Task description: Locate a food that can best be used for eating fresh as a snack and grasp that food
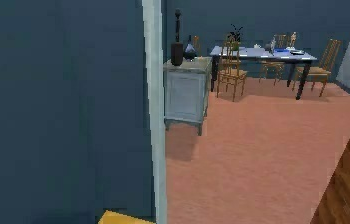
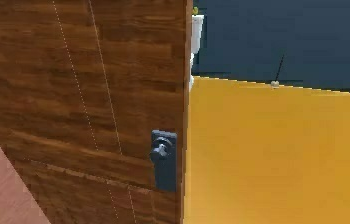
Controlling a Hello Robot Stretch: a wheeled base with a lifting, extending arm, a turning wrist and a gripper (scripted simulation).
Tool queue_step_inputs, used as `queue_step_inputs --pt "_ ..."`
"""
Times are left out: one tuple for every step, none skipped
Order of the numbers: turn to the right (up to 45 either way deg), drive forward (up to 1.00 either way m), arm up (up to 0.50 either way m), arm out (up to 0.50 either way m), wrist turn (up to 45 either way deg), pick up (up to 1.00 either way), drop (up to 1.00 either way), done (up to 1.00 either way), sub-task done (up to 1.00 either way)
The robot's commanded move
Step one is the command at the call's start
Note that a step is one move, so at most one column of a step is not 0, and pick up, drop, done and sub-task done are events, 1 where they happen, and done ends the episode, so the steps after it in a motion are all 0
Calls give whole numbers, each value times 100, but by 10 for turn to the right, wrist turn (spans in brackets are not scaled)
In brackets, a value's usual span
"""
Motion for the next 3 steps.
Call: queue_step_inputs --pt "210 0 0 0 0 0 0 0 0" --pt "0 100 0 0 0 0 0 0 0" --pt "30 0 0 0 0 0 0 0 0"
